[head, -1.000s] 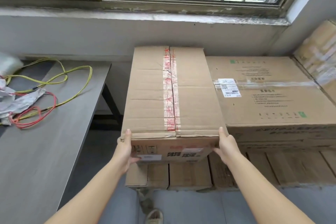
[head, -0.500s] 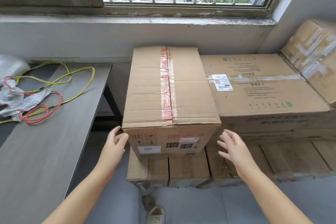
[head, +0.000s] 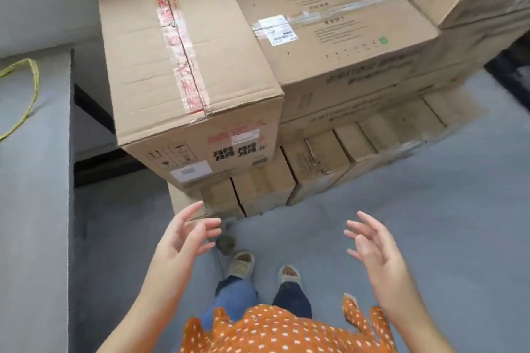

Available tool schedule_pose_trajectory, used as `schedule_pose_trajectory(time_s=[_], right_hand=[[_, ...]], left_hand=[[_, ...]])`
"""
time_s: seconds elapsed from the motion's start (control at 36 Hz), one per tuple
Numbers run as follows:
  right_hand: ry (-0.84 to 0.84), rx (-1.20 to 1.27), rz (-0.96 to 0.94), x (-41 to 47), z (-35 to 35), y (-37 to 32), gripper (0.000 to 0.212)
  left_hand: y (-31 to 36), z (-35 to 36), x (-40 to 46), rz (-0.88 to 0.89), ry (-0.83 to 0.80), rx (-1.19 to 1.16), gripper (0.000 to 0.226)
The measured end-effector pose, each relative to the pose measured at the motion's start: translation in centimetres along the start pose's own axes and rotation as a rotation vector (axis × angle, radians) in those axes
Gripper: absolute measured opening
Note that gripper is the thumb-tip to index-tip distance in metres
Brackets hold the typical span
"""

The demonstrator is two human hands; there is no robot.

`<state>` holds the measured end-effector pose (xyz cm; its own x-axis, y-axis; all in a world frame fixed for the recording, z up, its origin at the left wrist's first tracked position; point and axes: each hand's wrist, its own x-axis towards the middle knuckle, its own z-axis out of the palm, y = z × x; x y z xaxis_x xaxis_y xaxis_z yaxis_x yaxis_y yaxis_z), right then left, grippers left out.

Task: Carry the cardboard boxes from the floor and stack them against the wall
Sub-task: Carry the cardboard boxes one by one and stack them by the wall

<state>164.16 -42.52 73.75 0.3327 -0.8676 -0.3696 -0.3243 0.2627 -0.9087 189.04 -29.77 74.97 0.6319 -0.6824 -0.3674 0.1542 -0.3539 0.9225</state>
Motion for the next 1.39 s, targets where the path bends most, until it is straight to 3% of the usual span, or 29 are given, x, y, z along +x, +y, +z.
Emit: schedule_pose_trajectory(time_s=[0.06,0.17,0.33,0.67,0.81,0.92,1.14,1.25,1.31,1.39], right_hand=[[0.078,0.027,0.038,-1.6,0.4,1.3,0.087],[0.243,0.121,0.090,-5.0,1.8,2.7,0.085],[0.532,0.290,0.160,-10.6,5.6,3.9,0.084],[1.141,0.473,0.205,-21.2,9.6,6.6,0.079],[1.289,0.509,0.218,-25.4,10.5,8.0,0.080],[1.380,0.520,0.253,-30.0,10.4,9.7,0.075],[1.522,0.566,0.309,-40.8,7.8,14.0,0.023],[1.594,0.589,0.298,-45.8,6.2,16.5,0.030],[1.642,0.619,0.307,-48.0,5.9,17.8,0.022],[1.705,0.648,0.337,-50.8,5.9,19.1,0.029]], left_hand=[[0.1,-0.3,0.2,0.000,-0.087,0.053,0.026],[0.9,-1.3,1.2,0.032,-0.297,0.165,0.037],[1.2,-2.1,3.2,0.089,-0.524,0.280,0.034],[2.8,4.2,2.8,0.203,-0.975,0.408,0.028],[1.8,7.2,-1.4,0.221,-1.140,0.468,0.033],[0.2,9.6,-6.1,0.235,-1.277,0.507,0.022],[-4.7,13.2,-19.0,0.259,-1.444,0.531,0.024],[-7.1,14.8,-25.7,0.283,-1.568,0.576,0.031],[-8.0,15.6,-28.5,0.288,-1.627,0.604,0.035],[-9.1,16.9,-31.9,0.318,-1.691,0.639,0.023]])
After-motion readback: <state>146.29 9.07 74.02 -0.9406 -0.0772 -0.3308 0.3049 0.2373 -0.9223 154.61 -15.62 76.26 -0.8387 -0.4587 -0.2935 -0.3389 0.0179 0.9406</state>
